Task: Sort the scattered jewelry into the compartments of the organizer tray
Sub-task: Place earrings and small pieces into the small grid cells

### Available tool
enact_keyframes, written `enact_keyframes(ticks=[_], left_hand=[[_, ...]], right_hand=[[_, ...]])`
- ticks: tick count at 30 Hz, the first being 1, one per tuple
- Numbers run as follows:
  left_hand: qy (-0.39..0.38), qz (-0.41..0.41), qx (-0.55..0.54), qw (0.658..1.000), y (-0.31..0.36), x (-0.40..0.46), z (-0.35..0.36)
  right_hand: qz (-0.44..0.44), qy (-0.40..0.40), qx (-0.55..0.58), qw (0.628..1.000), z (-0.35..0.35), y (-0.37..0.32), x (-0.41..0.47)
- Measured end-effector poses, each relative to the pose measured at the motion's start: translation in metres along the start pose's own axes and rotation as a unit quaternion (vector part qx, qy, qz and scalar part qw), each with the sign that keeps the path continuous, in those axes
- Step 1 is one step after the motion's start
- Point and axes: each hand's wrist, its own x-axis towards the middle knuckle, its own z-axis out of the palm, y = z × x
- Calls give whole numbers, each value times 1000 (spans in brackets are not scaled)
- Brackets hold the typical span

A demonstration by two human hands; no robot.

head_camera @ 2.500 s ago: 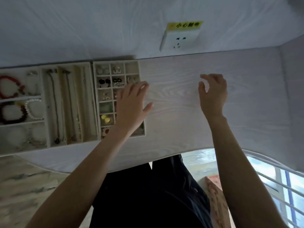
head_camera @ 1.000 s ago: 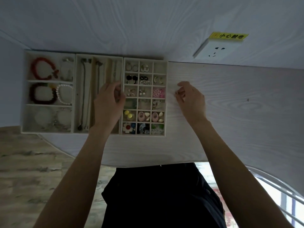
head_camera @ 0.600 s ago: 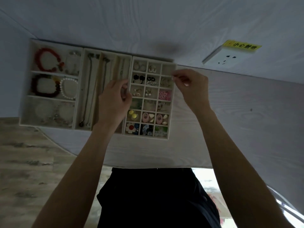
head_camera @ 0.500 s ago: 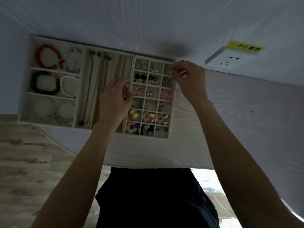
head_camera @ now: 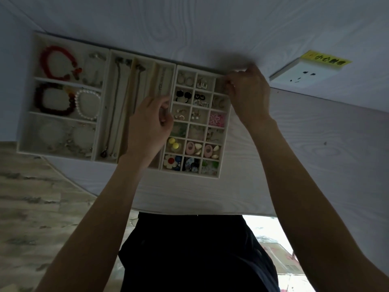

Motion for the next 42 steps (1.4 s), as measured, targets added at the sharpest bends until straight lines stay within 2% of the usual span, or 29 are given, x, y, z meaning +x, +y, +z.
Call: enact_keyframes(ticks=[3, 9, 14, 18, 25, 42], left_hand=[[-2, -1, -1, 1000, 0, 0, 0], [-9, 3, 0, 1000, -1, 1, 0], [-6, 4, 1, 1000, -1, 0, 1], [-5, 4, 2, 1000, -1, -1, 1], [-4, 5, 4, 1000, 0, -1, 1], [-12, 2, -6, 1000, -2, 1, 0]], right_hand=[[-39, 23, -4, 999, 1, 3, 0], [-55, -38, -22, 998, 1, -1, 4], [-9, -62, -30, 998, 2, -4, 8], [27, -28, -20, 999, 3, -5, 2], [120, -60, 8, 991, 3, -5, -1], [129, -64, 36, 989, 5, -11, -1]])
